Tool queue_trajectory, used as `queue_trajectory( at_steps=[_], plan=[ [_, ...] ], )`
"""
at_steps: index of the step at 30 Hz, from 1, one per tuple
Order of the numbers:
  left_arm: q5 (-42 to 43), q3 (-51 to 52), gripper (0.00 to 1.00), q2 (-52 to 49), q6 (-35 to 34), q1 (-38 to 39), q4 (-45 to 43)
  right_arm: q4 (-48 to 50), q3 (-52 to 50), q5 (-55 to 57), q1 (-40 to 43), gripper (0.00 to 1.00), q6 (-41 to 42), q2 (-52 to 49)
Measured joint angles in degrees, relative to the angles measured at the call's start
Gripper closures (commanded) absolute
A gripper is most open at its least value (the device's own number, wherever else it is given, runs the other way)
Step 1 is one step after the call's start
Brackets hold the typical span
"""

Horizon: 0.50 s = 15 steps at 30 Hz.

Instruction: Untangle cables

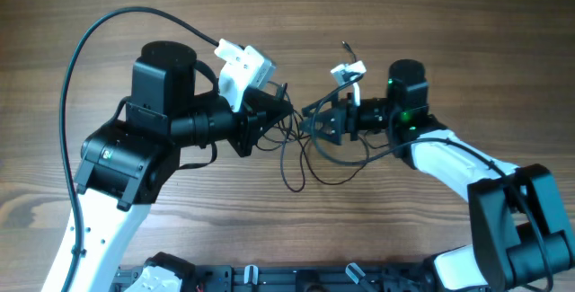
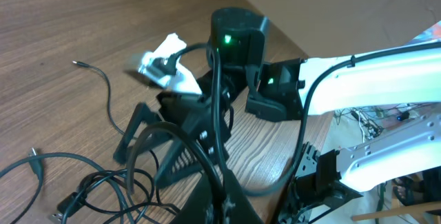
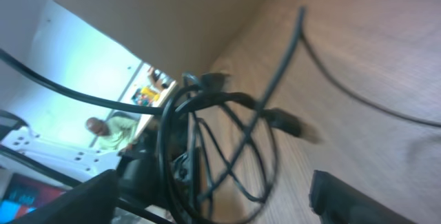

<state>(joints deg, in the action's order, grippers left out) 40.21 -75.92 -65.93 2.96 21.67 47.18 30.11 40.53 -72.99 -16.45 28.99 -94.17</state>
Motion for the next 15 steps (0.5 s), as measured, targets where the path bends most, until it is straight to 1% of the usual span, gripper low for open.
queue_trajectory(
  at_steps=[2,3,4,7,8,9,11,13,14,15],
  plan=[
    [0.00,0.00,0.96,0.00,0.00,0.00,0.00,-0.17,0.00,2.78,-2.14,0.67,1.42,0.00],
    [0.00,0.00,0.96,0.00,0.00,0.00,0.00,-0.35,0.00,4.83,-2.80,0.84,2.16,0.00],
    [0.00,0.00,0.96,0.00,0.00,0.00,0.00,-0.85,0.00,8.26,-3.48,0.95,3.56,0.00],
    [-0.09,0.00,0.96,0.00,0.00,-0.22,0.24,-5.29,0.00,19.26,-3.72,0.95,7.02,-0.02],
    [-0.44,0.00,0.96,0.00,0.02,-0.63,0.57,-6.58,0.00,21.29,-3.30,0.95,7.48,-0.02],
    [-2.12,0.00,0.96,0.07,0.00,-2.45,1.70,-8.81,0.09,25.03,-1.70,0.96,8.52,-0.02],
    [-4.17,0.00,0.96,0.70,0.04,-6.34,3.04,-14.29,0.20,27.15,2.49,0.95,8.87,-0.02],
    [-5.75,0.00,0.96,2.47,0.04,-12.92,3.45,-20.59,0.20,29.24,10.97,0.95,8.48,-0.02],
    [-6.14,0.00,0.96,3.72,0.02,-17.14,3.65,-22.08,0.22,29.35,13.46,0.95,8.28,-0.02],
    [-6.23,0.00,0.96,4.26,0.02,-19.54,3.69,-23.26,0.22,29.09,16.00,0.96,7.72,-0.02]
  ],
)
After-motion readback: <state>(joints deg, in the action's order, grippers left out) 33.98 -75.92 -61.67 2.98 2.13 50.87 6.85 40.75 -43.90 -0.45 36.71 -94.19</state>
